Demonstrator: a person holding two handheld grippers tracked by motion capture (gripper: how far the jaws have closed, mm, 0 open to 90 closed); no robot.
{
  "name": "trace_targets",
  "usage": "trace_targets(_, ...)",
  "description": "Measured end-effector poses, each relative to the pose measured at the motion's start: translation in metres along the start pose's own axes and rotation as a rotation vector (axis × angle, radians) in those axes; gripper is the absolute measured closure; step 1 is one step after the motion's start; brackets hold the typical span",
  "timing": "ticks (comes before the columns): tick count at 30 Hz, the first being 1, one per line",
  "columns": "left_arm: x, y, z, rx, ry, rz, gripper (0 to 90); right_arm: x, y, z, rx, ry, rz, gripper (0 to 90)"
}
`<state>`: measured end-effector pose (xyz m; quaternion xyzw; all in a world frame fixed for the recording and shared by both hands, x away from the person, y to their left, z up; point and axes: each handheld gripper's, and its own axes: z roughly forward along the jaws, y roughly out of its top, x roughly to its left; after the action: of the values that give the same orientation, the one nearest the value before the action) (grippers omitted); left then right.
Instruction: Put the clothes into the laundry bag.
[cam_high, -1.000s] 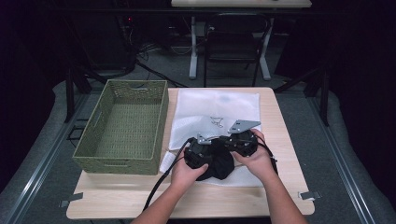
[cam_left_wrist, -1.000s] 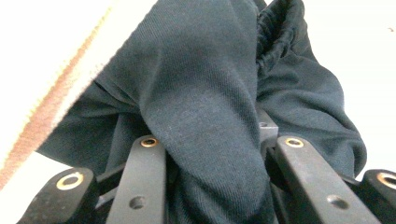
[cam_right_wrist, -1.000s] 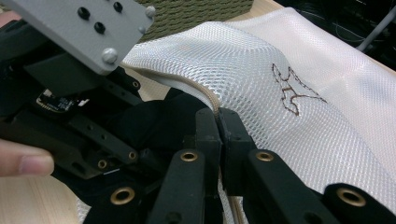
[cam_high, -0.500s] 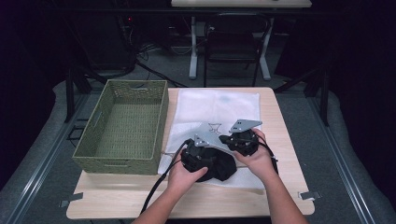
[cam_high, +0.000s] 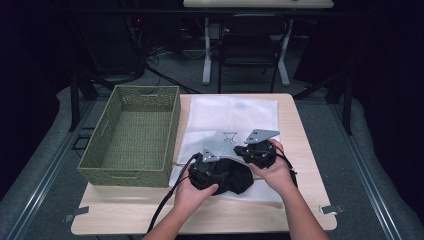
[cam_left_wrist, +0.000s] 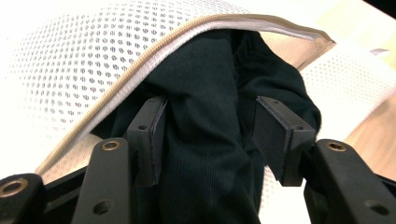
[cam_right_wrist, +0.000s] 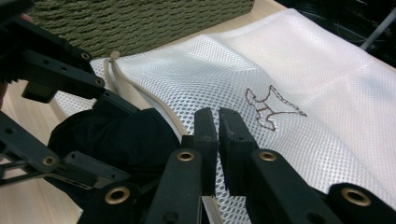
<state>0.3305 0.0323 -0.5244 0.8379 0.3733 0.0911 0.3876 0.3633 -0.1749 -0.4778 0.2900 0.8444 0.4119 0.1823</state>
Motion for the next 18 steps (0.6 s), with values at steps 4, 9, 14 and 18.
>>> trace_targets(4, -0.001, -0.007, -0.004, -0.002, -0.002, 0.002, 44.7, 0.003, -0.002, 0.002, 0.015, 0.009, -0.005, 83.8)
trace_targets(9, -0.001, -0.013, -0.009, -0.008, 0.0, 0.009, 44.5, 0.006, -0.005, 0.007, 0.029, 0.01, -0.018, 79.8)
trace_targets(14, 0.0, -0.018, -0.015, -0.014, -0.004, -0.001, 43.9, 0.009, -0.009, 0.012, 0.054, 0.018, -0.033, 76.6)
trace_targets(18, 0.0, -0.022, -0.019, -0.022, 0.002, 0.0, 43.0, 0.011, -0.011, 0.015, 0.077, 0.009, -0.048, 74.9)
